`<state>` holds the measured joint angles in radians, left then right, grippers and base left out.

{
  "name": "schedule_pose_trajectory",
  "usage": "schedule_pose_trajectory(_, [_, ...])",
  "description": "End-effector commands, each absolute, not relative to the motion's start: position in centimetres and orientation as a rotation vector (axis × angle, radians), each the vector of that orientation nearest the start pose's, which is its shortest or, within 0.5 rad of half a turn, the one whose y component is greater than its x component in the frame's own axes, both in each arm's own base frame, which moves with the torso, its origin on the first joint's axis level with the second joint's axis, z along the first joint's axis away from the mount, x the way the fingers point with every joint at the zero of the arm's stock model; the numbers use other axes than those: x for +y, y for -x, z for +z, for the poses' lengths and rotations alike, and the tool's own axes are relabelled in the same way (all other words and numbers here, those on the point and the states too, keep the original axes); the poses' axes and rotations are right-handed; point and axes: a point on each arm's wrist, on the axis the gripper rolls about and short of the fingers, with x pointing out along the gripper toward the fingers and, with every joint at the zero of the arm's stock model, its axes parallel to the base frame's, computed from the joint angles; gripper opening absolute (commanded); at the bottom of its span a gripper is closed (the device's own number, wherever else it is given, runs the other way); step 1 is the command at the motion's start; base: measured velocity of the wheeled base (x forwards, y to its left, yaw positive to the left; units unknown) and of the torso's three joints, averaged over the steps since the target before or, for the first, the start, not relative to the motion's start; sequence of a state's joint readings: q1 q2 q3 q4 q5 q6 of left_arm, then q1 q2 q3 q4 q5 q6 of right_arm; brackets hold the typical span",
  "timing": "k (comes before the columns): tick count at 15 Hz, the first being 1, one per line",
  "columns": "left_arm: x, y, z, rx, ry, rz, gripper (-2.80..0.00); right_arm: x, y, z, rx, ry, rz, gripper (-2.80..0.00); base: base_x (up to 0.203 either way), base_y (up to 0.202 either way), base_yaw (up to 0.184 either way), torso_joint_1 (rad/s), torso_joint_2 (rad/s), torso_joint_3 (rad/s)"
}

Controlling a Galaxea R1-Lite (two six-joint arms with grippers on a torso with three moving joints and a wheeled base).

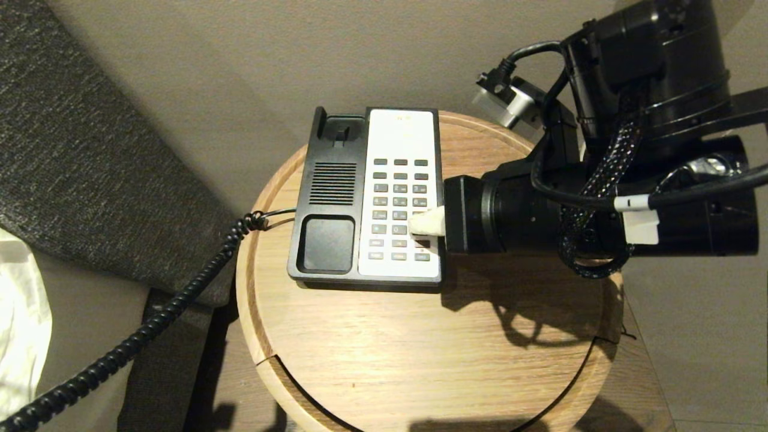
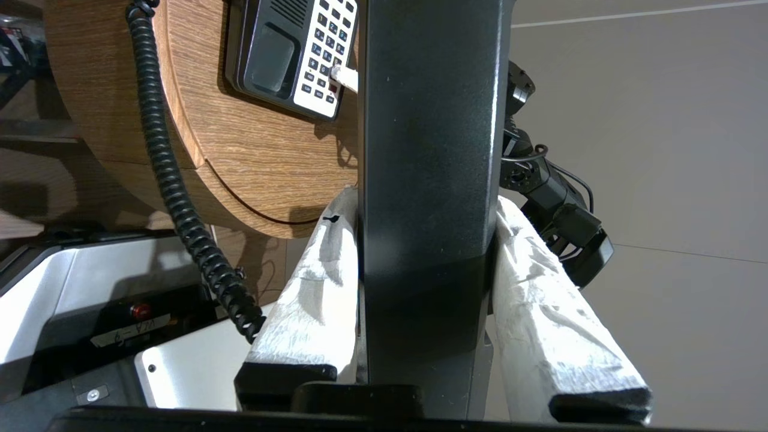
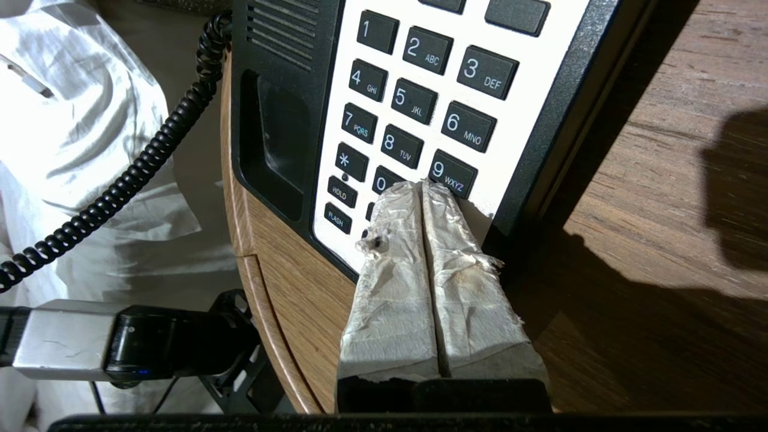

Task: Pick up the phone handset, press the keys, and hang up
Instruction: Dial the number

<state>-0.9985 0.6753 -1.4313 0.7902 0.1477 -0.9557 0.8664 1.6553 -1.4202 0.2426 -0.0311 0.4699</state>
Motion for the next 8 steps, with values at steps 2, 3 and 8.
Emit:
schedule_pose_trajectory(2, [4.9, 2.8, 35.8, 0.439, 0.879, -0.765, -2.80, 23.2, -19.6, 29.2, 0.588, -0.264, 0.706, -2.80, 0.000, 0.000, 0.000, 0.000, 0.00, 0.000])
schedule_pose_trajectory(3, [4.9, 2.8, 35.8, 0.439, 0.879, -0.764, -2.80, 23.0, -19.3, 29.6, 0.585, -0.284, 0.712, -2.80, 0.000, 0.000, 0.000, 0.000, 0.00, 0.000])
schedule_pose_trajectory(8, [4.9, 2.8, 35.9, 0.435, 0.881, -0.759, -2.80, 22.3, -18.3, 30.3, 0.597, -0.301, 0.717, -2.80, 0.000, 0.000, 0.000, 0.000, 0.00, 0.000])
